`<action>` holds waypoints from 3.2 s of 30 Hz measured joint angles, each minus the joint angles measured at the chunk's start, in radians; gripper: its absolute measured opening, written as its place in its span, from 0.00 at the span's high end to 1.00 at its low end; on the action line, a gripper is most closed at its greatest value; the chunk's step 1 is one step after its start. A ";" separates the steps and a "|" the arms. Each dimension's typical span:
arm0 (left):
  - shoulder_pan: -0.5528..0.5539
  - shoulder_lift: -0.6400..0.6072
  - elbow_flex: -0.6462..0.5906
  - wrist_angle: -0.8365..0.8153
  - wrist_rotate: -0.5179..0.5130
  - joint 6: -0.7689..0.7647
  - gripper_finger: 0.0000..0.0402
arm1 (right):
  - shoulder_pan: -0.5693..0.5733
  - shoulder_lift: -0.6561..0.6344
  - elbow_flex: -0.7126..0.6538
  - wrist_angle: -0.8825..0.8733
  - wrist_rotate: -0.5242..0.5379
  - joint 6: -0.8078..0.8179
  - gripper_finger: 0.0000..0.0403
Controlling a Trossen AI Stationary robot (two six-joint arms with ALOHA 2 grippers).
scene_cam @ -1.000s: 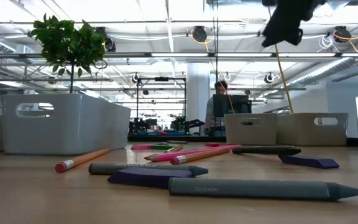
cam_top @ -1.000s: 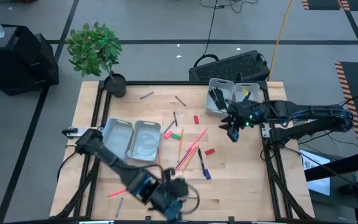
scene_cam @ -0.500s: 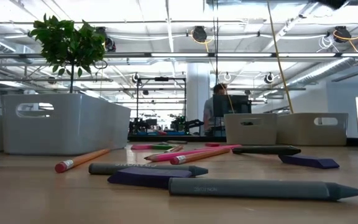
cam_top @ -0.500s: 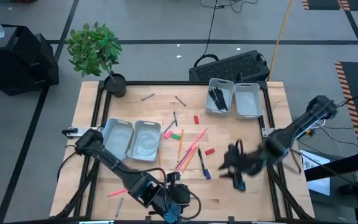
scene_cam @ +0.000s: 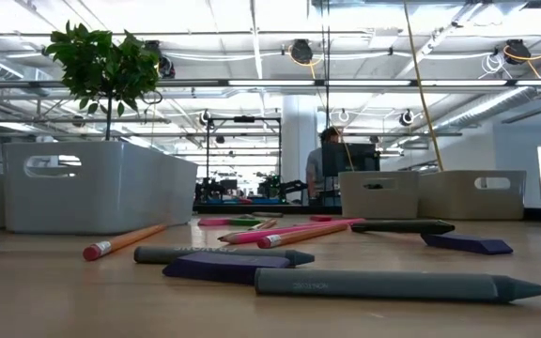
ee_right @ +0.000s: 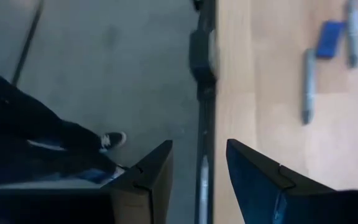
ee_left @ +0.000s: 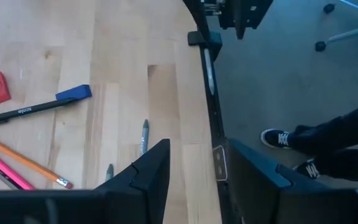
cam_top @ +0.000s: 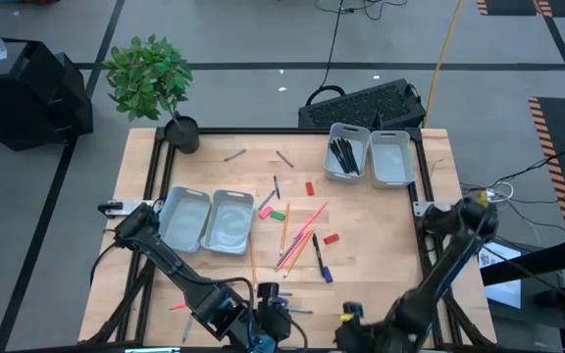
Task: Sort crayons/erasers/pens/pencils in bins
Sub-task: Put the gray crayon into the top right gray bin
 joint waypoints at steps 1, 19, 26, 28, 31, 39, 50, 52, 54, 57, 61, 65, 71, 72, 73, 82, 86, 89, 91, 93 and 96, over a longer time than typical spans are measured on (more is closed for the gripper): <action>-0.002 0.000 0.000 -0.001 0.000 0.000 0.61 | 0.010 0.027 0.012 -0.003 0.005 -0.001 0.65; 0.007 0.000 -0.001 -0.004 0.001 -0.008 0.61 | 0.082 0.226 0.036 0.001 0.019 -0.359 0.65; 0.026 0.000 -0.001 -0.002 0.000 -0.040 0.61 | 0.087 0.251 0.031 -0.038 0.072 -0.383 0.65; 0.030 0.000 -0.001 0.000 0.000 -0.041 0.61 | 0.087 0.249 0.013 -0.011 0.074 -0.390 0.65; 0.034 0.000 -0.001 0.002 0.000 -0.046 0.61 | 0.088 0.249 -0.013 0.011 0.074 -0.396 0.65; 0.038 0.000 -0.001 0.003 0.000 -0.056 0.61 | 0.086 0.245 -0.045 0.018 0.096 -0.399 0.65; 0.038 0.000 -0.001 0.005 0.000 -0.058 0.61 | 0.070 0.221 -0.049 -0.019 0.126 -0.412 0.65; 0.038 0.000 -0.001 0.005 0.000 -0.057 0.61 | 0.070 0.222 -0.049 -0.024 0.126 -0.413 0.65; 0.038 0.000 -0.001 0.006 0.000 -0.057 0.61 | 0.067 0.222 -0.049 -0.026 0.125 -0.413 0.65; 0.038 0.000 -0.001 0.006 0.001 -0.057 0.61 | 0.061 0.219 -0.049 -0.032 0.122 -0.407 0.65; 0.038 0.000 -0.001 0.006 0.001 -0.058 0.61 | 0.044 0.202 -0.049 -0.075 0.119 -0.398 0.65; 0.037 -0.004 -0.001 0.005 0.008 -0.062 0.61 | 0.017 0.190 -0.050 -0.112 0.108 -0.355 0.66; 0.035 -0.062 -0.001 0.002 0.017 -0.089 0.61 | -0.028 0.182 -0.080 -0.093 -0.050 -0.291 0.74; 0.034 -0.073 -0.001 0.001 0.019 -0.091 0.61 | -0.033 0.182 -0.083 -0.093 -0.065 -0.271 0.75; 0.034 -0.086 -0.001 0.001 0.022 -0.095 0.61 | -0.035 0.181 -0.083 -0.094 -0.070 -0.254 0.76; -0.002 -0.227 0.000 -0.039 -0.027 -0.105 0.61 | -0.108 0.040 -0.097 -0.167 0.011 -0.186 0.76; -0.019 -0.268 0.000 -0.079 -0.079 -0.103 0.61 | -0.185 -0.067 -0.192 -0.162 0.007 -0.191 0.70; -0.030 -0.278 0.000 -0.105 -0.080 -0.107 0.61 | -0.239 -0.150 -0.295 -0.126 -0.039 -0.225 0.66; -0.039 -0.278 0.000 -0.125 -0.080 -0.114 0.61 | -0.259 -0.193 -0.381 -0.098 -0.105 -0.262 0.64; -0.051 -0.278 0.000 -0.142 -0.080 -0.116 0.61 | -0.263 -0.229 -0.453 -0.025 -0.186 -0.279 0.63; -0.060 -0.278 0.000 -0.156 -0.080 -0.118 0.61 | -0.241 -0.256 -0.508 0.064 -0.219 -0.271 0.64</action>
